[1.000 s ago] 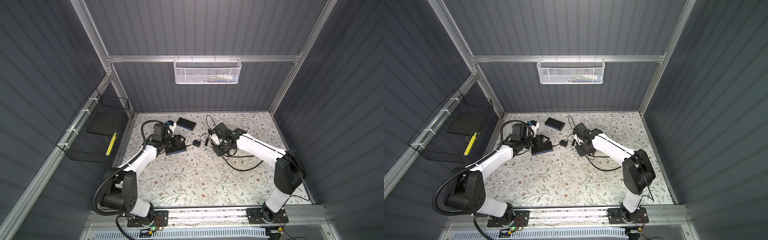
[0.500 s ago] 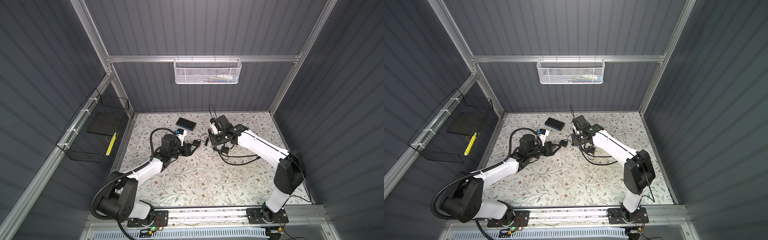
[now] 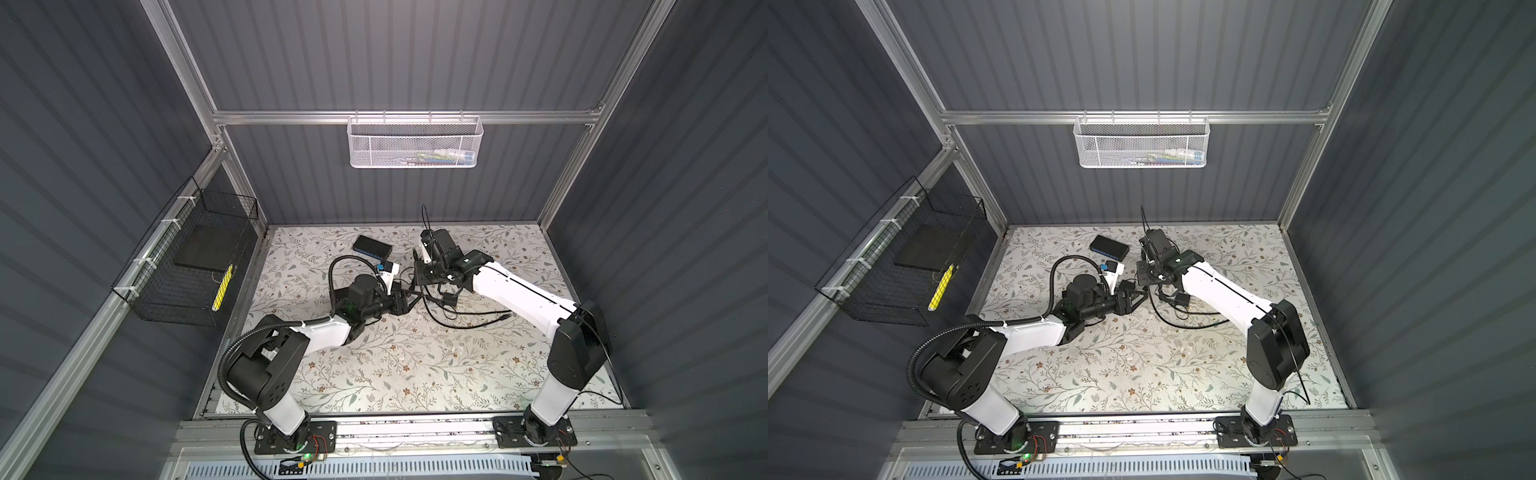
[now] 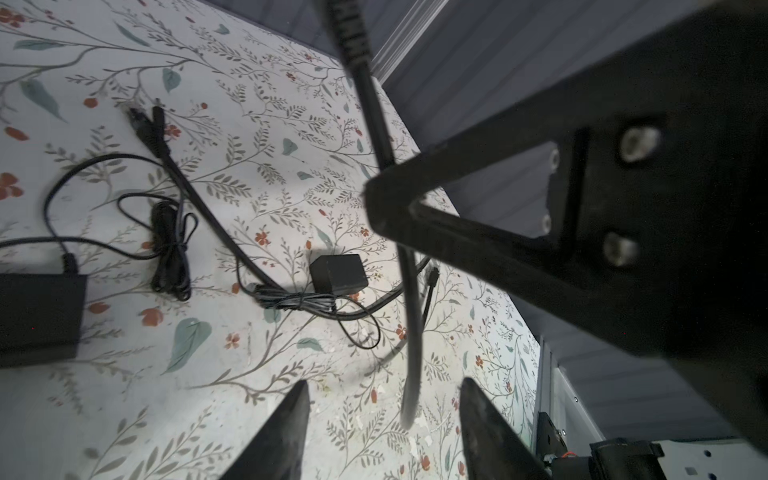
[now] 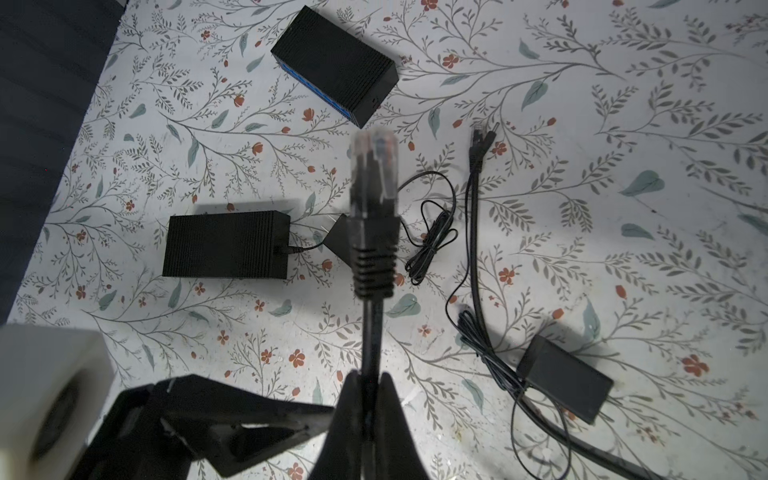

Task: Insert the plug into the switch port
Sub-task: 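Lift the ethernet plug with the right gripper while the left gripper moves toward it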

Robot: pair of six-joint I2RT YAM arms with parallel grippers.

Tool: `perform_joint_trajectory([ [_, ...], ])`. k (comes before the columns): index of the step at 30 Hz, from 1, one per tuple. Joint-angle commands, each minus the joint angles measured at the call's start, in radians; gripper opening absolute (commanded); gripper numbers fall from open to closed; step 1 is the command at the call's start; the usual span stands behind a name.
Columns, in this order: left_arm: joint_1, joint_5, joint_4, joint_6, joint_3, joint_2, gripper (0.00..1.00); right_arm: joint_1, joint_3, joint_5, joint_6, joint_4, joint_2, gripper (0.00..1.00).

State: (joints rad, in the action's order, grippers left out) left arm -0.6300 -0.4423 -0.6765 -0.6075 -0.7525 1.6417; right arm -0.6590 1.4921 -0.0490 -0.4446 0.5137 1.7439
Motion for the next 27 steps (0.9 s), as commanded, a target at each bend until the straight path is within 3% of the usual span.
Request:
perform_joint_trajectory([
  [1, -0.008, -0.005, -0.044, -0.008, -0.032, 0.02, 0.58, -0.001, -0.019, -0.001, -0.038, -0.029, 0.012, 0.07],
  [6, -0.01, -0.007, -0.06, -0.008, -0.041, 0.055, 0.56, -0.001, -0.036, 0.009, -0.057, -0.035, -0.002, 0.07],
  [12, -0.01, -0.012, -0.078, -0.006, -0.052, 0.096, 0.35, -0.001, -0.052, 0.021, -0.066, -0.037, -0.024, 0.07],
  [27, -0.01, -0.031, -0.073, 0.004, -0.068, 0.109, 0.09, -0.001, -0.078, 0.03, -0.077, -0.054, -0.031, 0.08],
])
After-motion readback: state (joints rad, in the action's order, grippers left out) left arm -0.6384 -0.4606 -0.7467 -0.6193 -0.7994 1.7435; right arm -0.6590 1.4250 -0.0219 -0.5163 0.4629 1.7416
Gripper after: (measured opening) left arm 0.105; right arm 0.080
